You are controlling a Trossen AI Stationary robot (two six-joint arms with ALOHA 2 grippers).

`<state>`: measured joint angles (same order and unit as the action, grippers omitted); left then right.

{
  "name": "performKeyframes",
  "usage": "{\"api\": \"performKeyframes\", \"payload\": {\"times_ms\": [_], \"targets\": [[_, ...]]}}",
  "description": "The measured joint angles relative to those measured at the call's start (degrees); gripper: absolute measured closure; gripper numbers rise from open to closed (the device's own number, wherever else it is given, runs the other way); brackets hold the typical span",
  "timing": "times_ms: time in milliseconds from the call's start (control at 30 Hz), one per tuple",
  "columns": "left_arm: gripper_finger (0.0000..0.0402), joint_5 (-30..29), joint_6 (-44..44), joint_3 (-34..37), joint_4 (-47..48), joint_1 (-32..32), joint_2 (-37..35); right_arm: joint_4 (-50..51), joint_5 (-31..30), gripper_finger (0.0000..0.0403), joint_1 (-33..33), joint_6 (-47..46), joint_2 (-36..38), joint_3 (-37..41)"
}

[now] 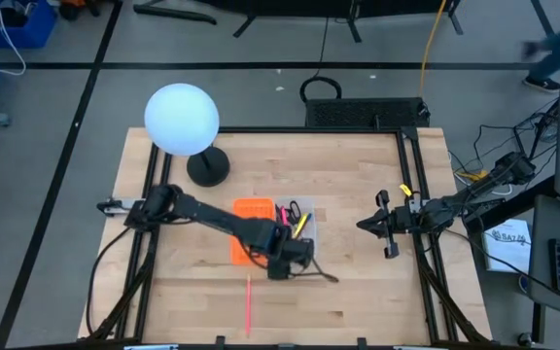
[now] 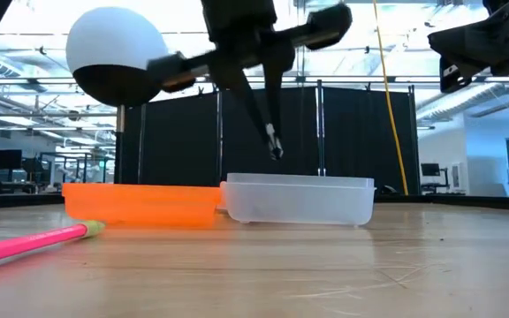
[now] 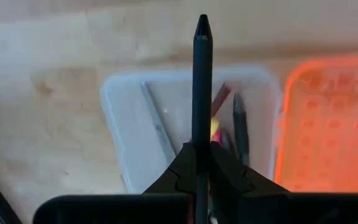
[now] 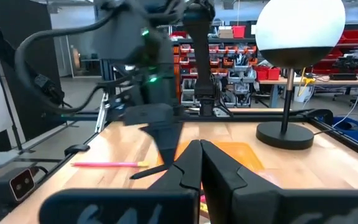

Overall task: Pick & place school supplies into a supply box
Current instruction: Put the black pen into the orange and white supply box

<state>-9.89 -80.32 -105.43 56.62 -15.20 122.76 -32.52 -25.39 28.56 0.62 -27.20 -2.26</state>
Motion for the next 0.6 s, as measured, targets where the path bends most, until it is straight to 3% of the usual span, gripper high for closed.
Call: {"api": "performKeyframes", "payload": {"times_ms": [400, 600], "targets": [[0.0379, 4.14, -4.72, 2.86, 0.54, 10.24, -0.11, 2.97, -0.03, 0.0403, 0.0, 0.16, 0.0, 0.01], [0.0379, 4.5, -7.23, 7.39, 0.44, 13.35, -0.11, 3.22, -0.04, 0.0403, 0.0, 5.0, 0.0, 0.02]]}}
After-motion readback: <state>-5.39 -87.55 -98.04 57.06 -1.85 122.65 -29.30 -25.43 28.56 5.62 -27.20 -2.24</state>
